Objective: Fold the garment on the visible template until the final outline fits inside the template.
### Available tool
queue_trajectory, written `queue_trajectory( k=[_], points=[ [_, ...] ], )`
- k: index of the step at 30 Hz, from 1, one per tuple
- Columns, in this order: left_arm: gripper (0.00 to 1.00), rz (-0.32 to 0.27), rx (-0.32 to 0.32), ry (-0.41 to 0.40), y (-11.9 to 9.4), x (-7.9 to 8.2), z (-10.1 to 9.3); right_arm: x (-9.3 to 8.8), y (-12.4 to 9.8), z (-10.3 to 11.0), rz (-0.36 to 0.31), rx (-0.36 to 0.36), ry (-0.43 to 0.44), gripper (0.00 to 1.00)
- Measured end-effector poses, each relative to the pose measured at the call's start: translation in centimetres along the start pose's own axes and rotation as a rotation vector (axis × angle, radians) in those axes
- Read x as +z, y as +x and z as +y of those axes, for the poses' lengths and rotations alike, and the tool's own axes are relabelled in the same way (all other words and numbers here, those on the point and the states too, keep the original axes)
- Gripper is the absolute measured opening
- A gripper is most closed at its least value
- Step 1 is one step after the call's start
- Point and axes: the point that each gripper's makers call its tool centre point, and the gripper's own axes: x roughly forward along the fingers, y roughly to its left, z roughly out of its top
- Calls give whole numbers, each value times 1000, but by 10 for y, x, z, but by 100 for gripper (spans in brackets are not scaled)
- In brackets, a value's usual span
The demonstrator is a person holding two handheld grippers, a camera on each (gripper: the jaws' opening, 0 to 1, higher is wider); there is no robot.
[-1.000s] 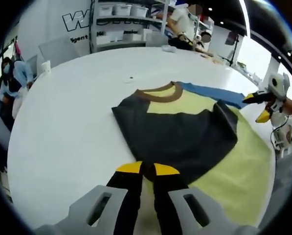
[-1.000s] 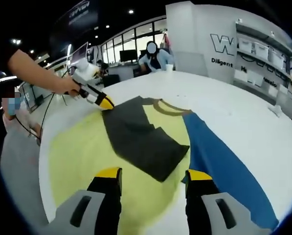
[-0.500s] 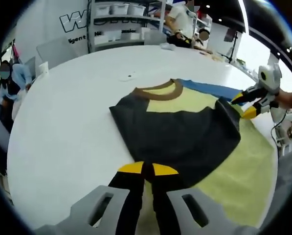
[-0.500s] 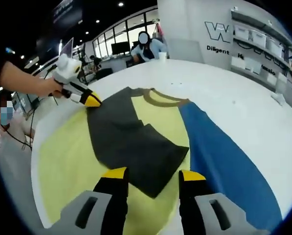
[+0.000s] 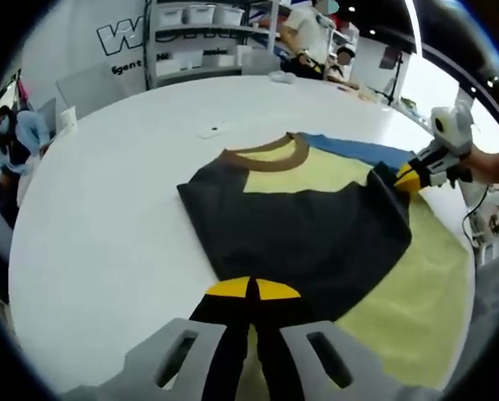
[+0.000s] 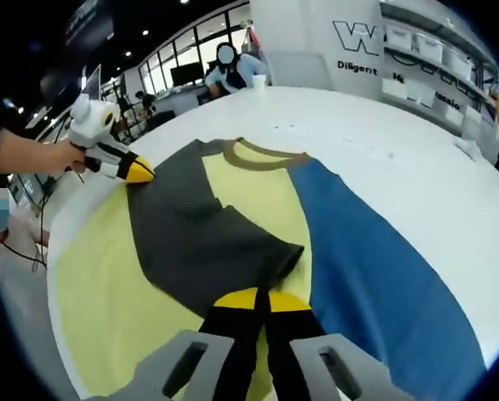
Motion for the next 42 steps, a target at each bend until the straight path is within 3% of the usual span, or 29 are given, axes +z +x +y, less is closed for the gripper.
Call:
queue_trajectory(
  k=[11,17,20,25,33,42],
  points=[
    [3,-1,24,-19,-11,-2,16,-3,-15,-9,5,-44,60,0],
    [3,-12,-11,-12,-9,-1,5,-7,-23,-12,20,-55,144,0],
    [4,-17,-1,34,-6,1,3,-12,-23,-9,45,-47,191,0],
    [13,-10,0,18,-2,1,1,-12,-24,-4,44,-33,198,0],
    [24,-11,35,62,-4,2,1,-9,-24,1,33,-17,185,0],
    [25,-7,61,89,-4,1,6,-12,-23,7,28,-13,176,0]
  ],
)
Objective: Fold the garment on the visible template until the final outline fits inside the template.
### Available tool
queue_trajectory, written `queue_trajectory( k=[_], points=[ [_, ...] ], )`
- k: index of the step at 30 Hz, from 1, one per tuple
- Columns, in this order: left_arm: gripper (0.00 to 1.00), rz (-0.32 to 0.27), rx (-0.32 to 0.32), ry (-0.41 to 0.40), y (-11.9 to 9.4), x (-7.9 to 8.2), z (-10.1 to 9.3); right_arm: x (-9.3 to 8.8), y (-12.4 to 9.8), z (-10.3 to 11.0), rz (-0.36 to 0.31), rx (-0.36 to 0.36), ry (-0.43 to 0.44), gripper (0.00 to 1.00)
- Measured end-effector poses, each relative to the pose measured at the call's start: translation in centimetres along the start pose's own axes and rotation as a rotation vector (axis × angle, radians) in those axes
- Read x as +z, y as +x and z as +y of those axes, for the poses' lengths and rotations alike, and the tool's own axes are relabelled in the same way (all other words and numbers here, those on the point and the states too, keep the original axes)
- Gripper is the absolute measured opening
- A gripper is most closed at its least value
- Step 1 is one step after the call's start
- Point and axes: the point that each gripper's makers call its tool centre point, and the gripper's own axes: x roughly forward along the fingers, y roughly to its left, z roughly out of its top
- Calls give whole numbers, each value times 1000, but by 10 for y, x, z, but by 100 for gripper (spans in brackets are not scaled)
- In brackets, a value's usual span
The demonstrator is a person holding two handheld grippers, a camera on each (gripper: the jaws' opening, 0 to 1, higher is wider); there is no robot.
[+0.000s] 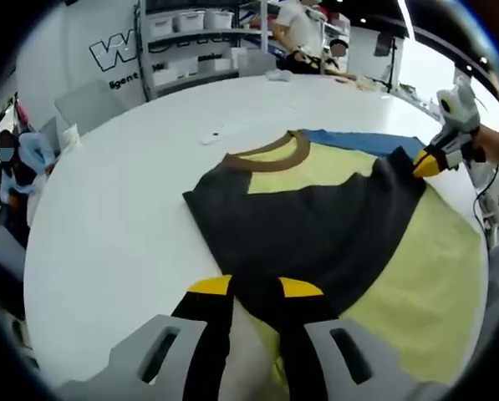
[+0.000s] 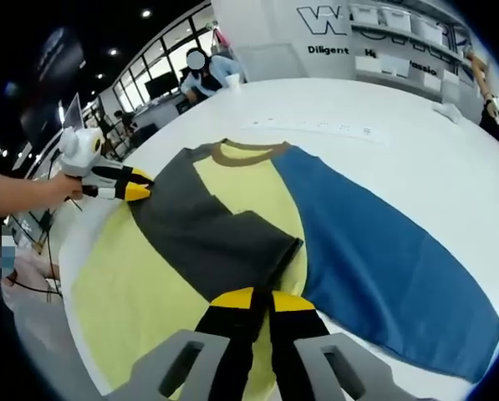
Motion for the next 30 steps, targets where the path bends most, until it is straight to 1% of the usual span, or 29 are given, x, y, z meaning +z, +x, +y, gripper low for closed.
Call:
queue_trajectory(
  k=[3,5,6,7,8,9,10,12,14,15,19,21,22,23,26,30],
  points=[
    [26,1,12,16,0,-1,2,0,1,0,-3,2,8,0],
    [26,3,10,-5,0,-1,2,0,0,0,-5,3,7,0],
    [26,1,13,-1,0,-1,3,0,0,0,-3,2,4,0],
    [24,0,12,-5,1,-1,3,1,1,0,-3,2,6,0],
    [21,1,15,-13,1,0,3,1,1,-1,-4,2,7,0],
    [16,1,19,-10,1,0,4,1,1,-1,-3,2,8,0],
    [11,2,24,17,1,0,6,1,2,-1,0,1,7,0],
    [10,3,21,-4,2,0,5,1,2,-2,2,-3,2,0],
    [7,-6,14,-21,0,2,5,0,1,-2,6,-5,3,0],
    [7,0,17,-23,0,1,5,0,1,-3,9,-8,2,0],
    [7,-8,11,-23,-3,2,6,-3,0,-7,21,-27,4,0],
    [7,-14,8,-39,-4,3,7,-4,-1,-11,27,-45,23,0],
    [7,-18,6,-43,-5,4,7,-4,-2,-11,29,-39,39,0],
    [7,-22,5,-48,-6,5,8,-5,-2,-11,33,-38,71,0],
    [7,-36,2,-63,-8,8,9,-7,-2,-13,42,-49,95,0],
    [7,-52,8,-59,-10,11,10,-8,-1,-12,54,-54,138,0]
  ],
)
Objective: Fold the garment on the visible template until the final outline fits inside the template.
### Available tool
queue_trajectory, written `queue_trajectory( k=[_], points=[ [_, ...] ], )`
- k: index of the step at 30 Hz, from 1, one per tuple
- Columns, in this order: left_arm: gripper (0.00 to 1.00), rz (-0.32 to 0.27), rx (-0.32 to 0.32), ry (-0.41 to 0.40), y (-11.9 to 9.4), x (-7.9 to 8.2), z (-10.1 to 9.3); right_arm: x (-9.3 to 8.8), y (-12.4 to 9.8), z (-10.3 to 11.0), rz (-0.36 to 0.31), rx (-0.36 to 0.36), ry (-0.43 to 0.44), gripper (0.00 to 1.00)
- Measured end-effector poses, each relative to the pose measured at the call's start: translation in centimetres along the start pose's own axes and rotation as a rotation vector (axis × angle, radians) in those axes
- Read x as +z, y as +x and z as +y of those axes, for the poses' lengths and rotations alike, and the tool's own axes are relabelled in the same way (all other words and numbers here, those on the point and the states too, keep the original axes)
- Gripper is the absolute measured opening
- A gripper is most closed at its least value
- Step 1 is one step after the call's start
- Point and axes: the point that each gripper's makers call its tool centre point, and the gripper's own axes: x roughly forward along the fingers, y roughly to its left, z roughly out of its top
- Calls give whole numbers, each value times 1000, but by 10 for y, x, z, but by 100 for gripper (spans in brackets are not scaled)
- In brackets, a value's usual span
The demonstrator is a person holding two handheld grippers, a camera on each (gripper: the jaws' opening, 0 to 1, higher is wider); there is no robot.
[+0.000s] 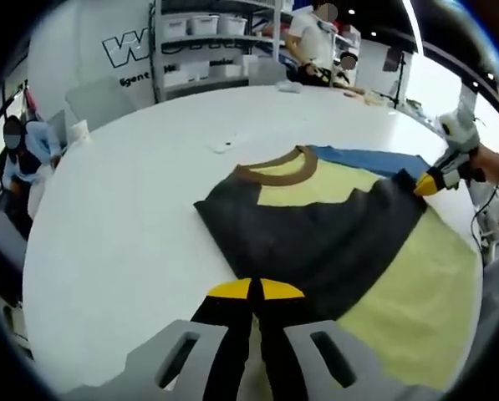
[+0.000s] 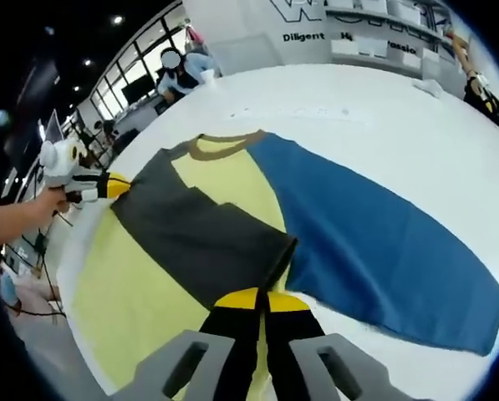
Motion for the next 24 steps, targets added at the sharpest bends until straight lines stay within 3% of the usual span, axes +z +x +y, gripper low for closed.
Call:
queue_trajectory(
  k=[2,10,15,21,24],
  points=[
    [7,2,9,31,0,-1,2,-4,-1,3,27,10,48,0],
    [9,28,24,78,2,-8,3,-10,-4,2,60,1,85,0],
    [26,29,23,80,0,-10,4,-14,-4,4,89,0,81,0],
    [28,-4,10,144,-3,-4,-6,-15,-1,3,67,-11,18,0],
    [28,-1,-1,141,-3,-4,-10,-7,-5,0,21,-26,-20,2]
  ],
)
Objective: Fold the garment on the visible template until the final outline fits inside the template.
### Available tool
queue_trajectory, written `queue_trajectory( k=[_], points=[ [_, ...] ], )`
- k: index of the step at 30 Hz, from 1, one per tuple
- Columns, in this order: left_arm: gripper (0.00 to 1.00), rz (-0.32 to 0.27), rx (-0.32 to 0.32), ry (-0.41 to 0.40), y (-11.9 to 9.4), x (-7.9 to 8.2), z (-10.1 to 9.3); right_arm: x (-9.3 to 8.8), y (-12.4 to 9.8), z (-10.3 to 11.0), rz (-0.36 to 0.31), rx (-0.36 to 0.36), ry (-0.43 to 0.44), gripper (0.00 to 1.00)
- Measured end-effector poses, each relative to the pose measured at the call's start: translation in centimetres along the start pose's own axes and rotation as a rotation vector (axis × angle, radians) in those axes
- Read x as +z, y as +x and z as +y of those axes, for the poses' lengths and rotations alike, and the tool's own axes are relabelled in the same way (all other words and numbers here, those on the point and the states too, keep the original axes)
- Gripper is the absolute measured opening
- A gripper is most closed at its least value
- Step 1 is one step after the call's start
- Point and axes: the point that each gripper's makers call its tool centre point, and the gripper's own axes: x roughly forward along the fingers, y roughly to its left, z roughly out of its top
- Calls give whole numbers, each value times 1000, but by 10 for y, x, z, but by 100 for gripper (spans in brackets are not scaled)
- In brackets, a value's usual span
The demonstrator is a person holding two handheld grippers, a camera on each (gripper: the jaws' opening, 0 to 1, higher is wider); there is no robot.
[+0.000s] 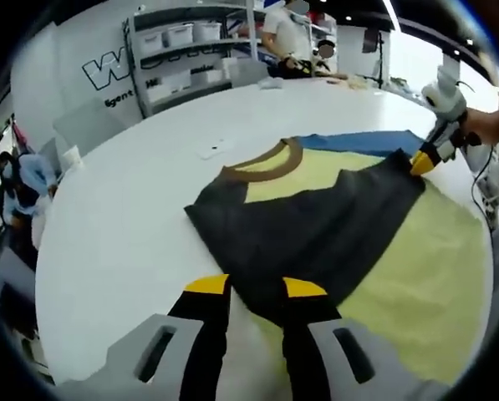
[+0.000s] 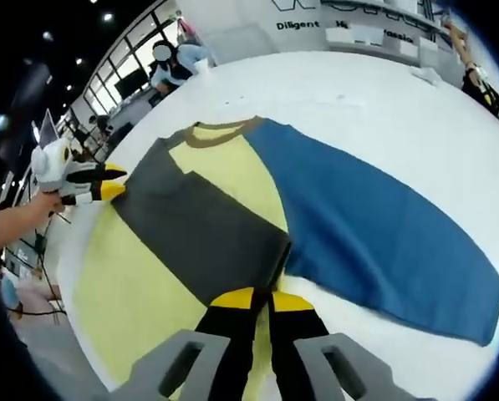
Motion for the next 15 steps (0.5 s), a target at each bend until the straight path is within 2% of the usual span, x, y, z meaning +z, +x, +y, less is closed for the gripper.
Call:
queue_trajectory(
  k=[3,5,7,15],
  points=[
    [29,-11,-3,-10,-3,3,-1,8,-6,-4,-43,-9,-26,12],
    [30,-19,-4,-20,-4,4,0,15,-10,-7,-84,-20,-45,23],
    [32,-25,-6,-28,-6,5,0,18,-14,-11,-104,-29,-54,29],
    [38,-56,-10,-58,-19,10,1,26,-29,-23,-152,-56,-130,36]
  ],
)
